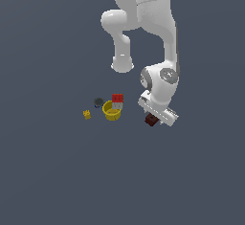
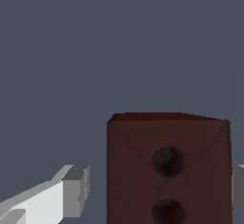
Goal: Pick up a designated object from a clutter of objects.
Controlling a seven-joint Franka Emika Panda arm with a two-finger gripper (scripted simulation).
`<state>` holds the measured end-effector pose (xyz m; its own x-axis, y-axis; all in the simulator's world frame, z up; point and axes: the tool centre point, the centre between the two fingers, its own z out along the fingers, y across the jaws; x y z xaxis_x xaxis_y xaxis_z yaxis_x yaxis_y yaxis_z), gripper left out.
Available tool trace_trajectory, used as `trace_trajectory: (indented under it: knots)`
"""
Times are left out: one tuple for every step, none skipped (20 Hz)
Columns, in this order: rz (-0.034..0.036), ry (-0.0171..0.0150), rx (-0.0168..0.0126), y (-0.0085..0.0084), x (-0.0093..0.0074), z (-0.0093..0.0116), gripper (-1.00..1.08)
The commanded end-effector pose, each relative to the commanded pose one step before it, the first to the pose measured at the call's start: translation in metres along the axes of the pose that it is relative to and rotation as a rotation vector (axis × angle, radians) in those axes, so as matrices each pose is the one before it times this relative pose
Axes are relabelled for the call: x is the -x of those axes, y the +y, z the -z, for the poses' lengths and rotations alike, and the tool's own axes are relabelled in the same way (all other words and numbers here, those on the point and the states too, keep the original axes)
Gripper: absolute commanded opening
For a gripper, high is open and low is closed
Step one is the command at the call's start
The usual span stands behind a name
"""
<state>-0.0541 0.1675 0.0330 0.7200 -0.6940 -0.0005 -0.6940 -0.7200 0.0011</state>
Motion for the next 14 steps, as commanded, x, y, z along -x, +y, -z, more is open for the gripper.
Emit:
trace_trajectory:
  knots:
    - [-0.00029,0.0006,-0.001,-0.00051,-0.00021,-0.00501,1.0]
    - [0.0,0.0,0.0,-0.00007,0.0,-0.00078,1.0]
    - [0.0,0.0,0.0,-0.00002,0.0,-0.00026,1.0]
    - [0.0,0.0,0.0,0.0,0.0,0.0,-1.0]
    - [0.0,0.0,0.0,0.0,0.0,0.0,-1.0]
    - [0.0,0.0,0.0,0.0,0.0,0.0,-1.0]
    - [0.0,0.0,0.0,0.0,0.0,0.0,-1.0]
    - [0.0,0.0,0.0,0.0,0.0,0.0,-1.0]
    - [0.0,0.0,0.0,0.0,0.0,0.0,-1.0]
    - [0.0,0.0,0.0,0.0,0.0,0.0,-1.0]
    - [0.0,0.0,0.0,0.0,0.0,0.0,-1.0]
    - [0.0,0.0,0.0,0.0,0.0,0.0,-1.0]
    - [0.0,0.0,0.0,0.0,0.0,0.0,-1.0]
    - [0.00023,0.00047,-0.00118,-0.00052,0.00009,0.00075,-1.0]
